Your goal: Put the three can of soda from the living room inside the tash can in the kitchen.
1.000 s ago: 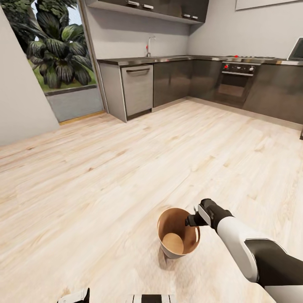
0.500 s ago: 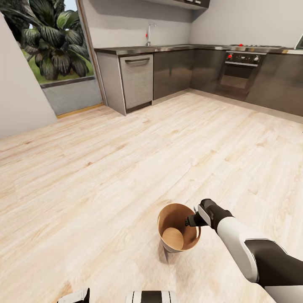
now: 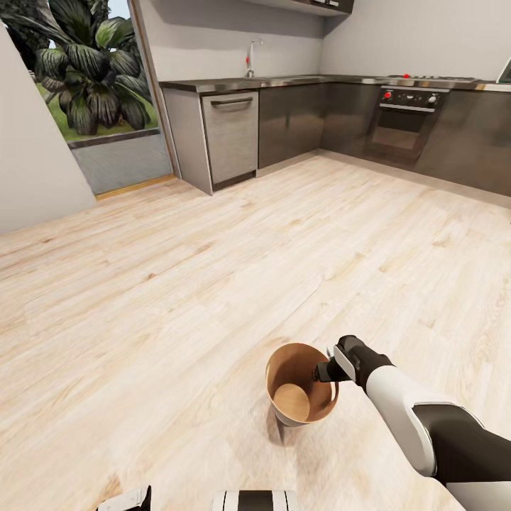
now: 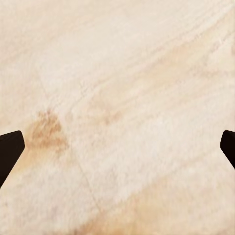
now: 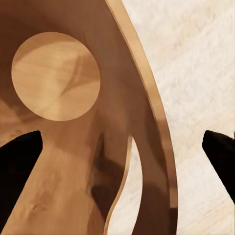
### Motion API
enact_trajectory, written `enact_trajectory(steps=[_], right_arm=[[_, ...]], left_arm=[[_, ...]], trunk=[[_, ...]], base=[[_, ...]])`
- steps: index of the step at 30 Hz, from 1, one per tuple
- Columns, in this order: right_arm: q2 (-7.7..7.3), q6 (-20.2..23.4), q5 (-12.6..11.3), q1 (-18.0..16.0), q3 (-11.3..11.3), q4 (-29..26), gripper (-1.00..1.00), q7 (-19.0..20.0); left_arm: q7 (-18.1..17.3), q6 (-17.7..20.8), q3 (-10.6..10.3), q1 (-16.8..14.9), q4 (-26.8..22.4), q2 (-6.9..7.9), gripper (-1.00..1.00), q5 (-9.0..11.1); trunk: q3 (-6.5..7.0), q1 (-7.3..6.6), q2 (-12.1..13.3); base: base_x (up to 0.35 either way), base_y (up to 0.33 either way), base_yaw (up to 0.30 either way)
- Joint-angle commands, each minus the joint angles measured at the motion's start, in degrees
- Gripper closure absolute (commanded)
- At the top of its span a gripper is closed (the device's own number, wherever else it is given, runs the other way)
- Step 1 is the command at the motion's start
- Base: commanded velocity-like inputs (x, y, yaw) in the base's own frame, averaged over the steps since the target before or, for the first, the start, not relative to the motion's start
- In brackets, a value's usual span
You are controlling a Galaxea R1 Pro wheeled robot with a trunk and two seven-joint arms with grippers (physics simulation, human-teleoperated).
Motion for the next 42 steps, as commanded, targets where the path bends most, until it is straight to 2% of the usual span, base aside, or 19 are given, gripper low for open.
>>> enact_trajectory(steps=[1,17,34,42], right_arm=[[0.0,0.0,0.0,0.0,0.0,0.0,1.0,0.0],[-0.06,-0.7,0.0,0.1,-0.1,0.0,1.0,0.0],[-0.12,-0.9,0.0,1.4,-0.1,0.0,1.0,0.0],[-0.17,-4.6,-0.1,1.7,-0.2,0.1,1.0,0.0]], left_arm=[[0.0,0.0,0.0,0.0,0.0,0.0,-1.0,0.0],[0.0,0.0,0.0,0.0,0.0,0.0,-1.0,0.0],[-0.1,0.2,0.1,-0.1,0.1,0.0,-1.0,0.0],[-0.1,0.2,0.0,-0.1,0.1,0.0,-1.0,0.0]], trunk=[[0.0,0.0,0.0],[0.0,0.0,0.0],[3.77,-0.44,0.2],[5.54,-0.64,0.3]], base=[[0.0,0.0,0.0],[0.0,0.0,0.0],[0.0,0.0,0.0],[0.0,0.0,0.0]])
